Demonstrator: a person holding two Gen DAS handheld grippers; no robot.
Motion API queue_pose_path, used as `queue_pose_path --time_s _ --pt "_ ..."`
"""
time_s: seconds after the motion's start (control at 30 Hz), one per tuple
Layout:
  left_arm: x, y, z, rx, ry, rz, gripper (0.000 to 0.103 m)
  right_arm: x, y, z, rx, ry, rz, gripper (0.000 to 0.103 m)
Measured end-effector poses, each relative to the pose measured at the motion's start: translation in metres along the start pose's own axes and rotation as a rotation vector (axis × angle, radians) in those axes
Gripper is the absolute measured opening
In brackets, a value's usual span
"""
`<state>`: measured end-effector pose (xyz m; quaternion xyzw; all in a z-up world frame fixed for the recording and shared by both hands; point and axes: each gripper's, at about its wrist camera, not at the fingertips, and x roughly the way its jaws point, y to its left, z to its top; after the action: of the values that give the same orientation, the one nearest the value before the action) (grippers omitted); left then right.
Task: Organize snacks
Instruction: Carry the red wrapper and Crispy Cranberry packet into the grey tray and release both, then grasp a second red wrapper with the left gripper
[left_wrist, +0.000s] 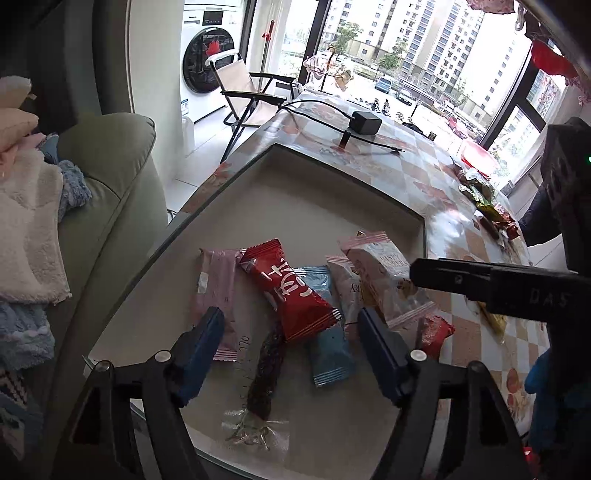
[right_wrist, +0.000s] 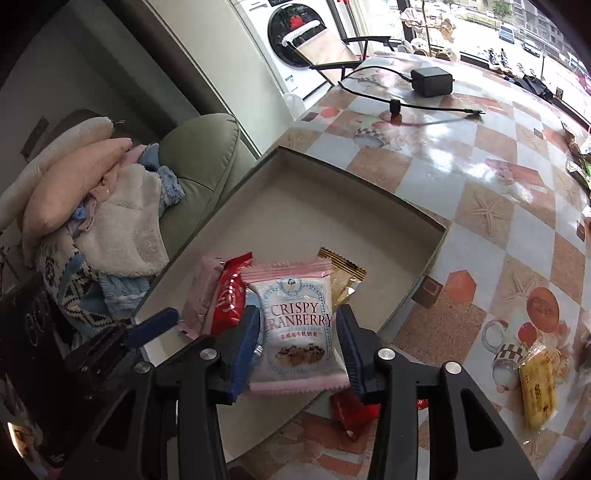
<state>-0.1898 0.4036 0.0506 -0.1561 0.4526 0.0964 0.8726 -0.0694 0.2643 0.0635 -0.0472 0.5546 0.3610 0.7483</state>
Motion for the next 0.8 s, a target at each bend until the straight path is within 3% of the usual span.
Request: queue_pose_path --time_s 0.03,0.1,0.23,0.43,0.57,0.67,0.8 --pt "0.001 -0.002 -0.001 0.008 -0.003 0.008 0.078 -0.002 -0.005 -0.004 0.010 0.004 -0.014 0.047" --pt "0.001 -0.006 -0.006 0.024 -0.014 0.018 0.078 -0.006 -0.021 -0.016 0.044 0.004 -0.075 0.083" --pt "-0.004 -0.036 -0.014 0.123 -0.029 -0.017 0.078 -0.018 -0.059 -0.041 0.094 0.009 -0.143 0.084" --pt "-0.005 -0.138 -0.038 0.481 -0.009 -0.126 0.079 -0.051 -0.121 -0.079 0.224 -0.041 -0.216 0.084" --pt "0.019 -0.191 -0.049 0.632 0.018 -0.141 0.079 -0.067 -0.159 -0.114 0.311 -0.054 -0.230 0.084" --pt "0.045 -0.201 -0.048 0.629 0.058 -0.053 0.078 -0.075 -0.182 -0.145 0.358 -0.054 -0.235 0.084" --pt "0.067 -0.189 -0.042 0.531 0.109 -0.011 0.078 -0.090 -0.194 -0.174 0.324 -0.116 -0.278 0.085"
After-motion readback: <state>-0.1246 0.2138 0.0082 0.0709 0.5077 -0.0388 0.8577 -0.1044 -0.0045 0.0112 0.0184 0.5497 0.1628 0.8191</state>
